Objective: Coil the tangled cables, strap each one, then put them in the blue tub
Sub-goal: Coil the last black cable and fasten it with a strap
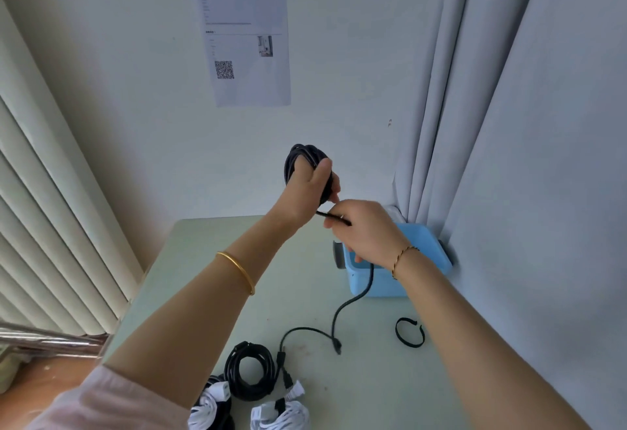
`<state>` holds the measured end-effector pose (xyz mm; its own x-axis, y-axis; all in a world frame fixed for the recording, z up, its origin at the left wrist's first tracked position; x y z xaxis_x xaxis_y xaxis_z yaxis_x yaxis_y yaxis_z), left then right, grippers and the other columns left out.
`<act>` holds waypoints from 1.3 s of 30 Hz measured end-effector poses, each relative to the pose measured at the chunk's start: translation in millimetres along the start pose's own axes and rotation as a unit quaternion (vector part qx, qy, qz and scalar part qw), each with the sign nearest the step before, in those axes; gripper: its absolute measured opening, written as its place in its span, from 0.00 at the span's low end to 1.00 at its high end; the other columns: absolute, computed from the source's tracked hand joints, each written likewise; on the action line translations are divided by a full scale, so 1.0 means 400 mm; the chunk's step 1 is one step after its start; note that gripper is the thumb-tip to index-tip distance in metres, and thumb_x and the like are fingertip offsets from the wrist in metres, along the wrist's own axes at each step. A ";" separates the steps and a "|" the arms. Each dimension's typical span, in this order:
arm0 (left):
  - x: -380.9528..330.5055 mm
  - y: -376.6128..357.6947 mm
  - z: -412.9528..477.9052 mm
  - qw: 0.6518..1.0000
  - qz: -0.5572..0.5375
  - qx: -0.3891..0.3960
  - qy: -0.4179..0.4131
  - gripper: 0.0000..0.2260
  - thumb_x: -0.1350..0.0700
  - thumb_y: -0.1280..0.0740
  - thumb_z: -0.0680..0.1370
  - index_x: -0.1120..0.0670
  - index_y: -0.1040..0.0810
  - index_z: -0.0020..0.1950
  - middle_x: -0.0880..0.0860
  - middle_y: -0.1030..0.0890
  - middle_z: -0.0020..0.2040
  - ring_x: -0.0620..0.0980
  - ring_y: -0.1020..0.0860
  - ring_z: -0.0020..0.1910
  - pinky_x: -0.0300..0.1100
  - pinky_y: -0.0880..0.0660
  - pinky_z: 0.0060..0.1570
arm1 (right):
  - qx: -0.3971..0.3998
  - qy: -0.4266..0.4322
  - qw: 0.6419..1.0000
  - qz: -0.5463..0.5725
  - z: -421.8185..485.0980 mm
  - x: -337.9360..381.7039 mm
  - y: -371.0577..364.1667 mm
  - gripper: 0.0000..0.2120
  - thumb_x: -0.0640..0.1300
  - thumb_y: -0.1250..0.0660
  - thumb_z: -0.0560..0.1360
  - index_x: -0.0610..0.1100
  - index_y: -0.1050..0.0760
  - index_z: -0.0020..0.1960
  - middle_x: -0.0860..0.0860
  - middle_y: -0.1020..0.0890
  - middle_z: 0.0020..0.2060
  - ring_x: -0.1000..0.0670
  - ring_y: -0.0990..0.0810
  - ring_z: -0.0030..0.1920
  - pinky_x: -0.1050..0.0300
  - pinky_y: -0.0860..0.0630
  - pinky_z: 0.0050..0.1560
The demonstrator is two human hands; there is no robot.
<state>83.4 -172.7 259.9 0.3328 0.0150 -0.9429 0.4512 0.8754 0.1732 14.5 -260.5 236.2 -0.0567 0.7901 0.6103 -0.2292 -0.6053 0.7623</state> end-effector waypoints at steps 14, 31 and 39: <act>-0.006 -0.003 -0.027 0.964 0.205 0.155 0.065 0.14 0.49 0.41 0.81 0.57 0.31 0.41 0.53 0.26 0.29 0.50 0.30 0.25 0.37 0.31 0.27 | -0.136 0.082 0.987 0.002 0.050 -0.012 0.117 0.04 0.39 0.33 0.75 0.46 0.27 0.45 0.52 0.27 0.37 0.55 0.28 0.36 0.61 0.29 0.38; -0.021 -0.027 -0.019 0.814 -0.530 0.163 0.172 0.14 0.48 0.46 0.80 0.57 0.29 0.46 0.46 0.33 0.24 0.42 0.34 0.20 0.34 0.30 0.26 | 0.054 -0.089 0.984 0.145 0.011 -0.092 -0.091 0.10 0.46 0.46 0.81 0.44 0.32 0.44 0.51 0.29 0.23 0.55 0.34 0.22 0.66 0.38 0.21; 0.009 -0.016 0.010 0.922 -0.369 0.029 0.111 0.10 0.55 0.46 0.84 0.57 0.33 0.44 0.51 0.29 0.33 0.48 0.29 0.28 0.40 0.27 0.35 | 0.072 0.006 0.997 0.016 -0.007 -0.017 -0.058 0.11 0.42 0.44 0.79 0.35 0.28 0.46 0.50 0.26 0.27 0.50 0.25 0.30 0.57 0.27 0.35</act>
<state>85.1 -180.2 256.6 -0.2575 -0.4710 -0.8437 0.5321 0.6597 -0.5307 17.6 -251.5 213.8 -0.0728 0.7702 0.6336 -0.0846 -0.6378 0.7656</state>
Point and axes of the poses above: each hand's wrist, its own z-axis towards the middle knuckle, its own y-axis out of the back of the hand, x = y × z, the point moved 5 cm from there along z, towards the middle knuckle
